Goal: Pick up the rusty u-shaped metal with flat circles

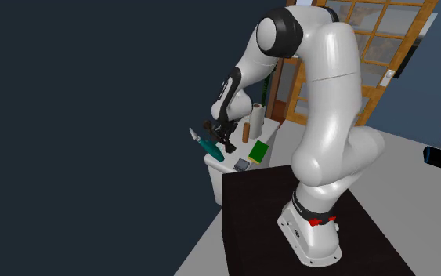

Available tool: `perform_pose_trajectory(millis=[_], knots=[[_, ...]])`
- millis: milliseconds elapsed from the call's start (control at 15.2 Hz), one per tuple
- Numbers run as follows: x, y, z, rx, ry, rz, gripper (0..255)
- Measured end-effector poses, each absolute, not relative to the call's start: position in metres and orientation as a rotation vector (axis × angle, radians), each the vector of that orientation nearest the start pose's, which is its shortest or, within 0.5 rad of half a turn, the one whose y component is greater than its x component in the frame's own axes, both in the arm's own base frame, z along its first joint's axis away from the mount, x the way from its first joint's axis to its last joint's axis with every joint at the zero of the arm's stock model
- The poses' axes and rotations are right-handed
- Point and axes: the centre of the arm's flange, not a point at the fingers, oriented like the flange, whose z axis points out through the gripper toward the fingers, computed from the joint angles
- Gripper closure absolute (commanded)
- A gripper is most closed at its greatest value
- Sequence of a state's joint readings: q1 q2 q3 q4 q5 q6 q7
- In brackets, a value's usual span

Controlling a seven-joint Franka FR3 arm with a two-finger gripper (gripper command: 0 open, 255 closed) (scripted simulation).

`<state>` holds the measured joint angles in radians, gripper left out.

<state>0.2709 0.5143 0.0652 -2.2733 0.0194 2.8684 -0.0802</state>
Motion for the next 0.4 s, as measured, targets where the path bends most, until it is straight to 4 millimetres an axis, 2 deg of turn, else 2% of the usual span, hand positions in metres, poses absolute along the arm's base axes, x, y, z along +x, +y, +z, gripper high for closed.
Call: perform_pose_trajectory(millis=[396], knots=[[0.504, 0.178, 0.167, -3.033, -0.597, -0.117, 255]])
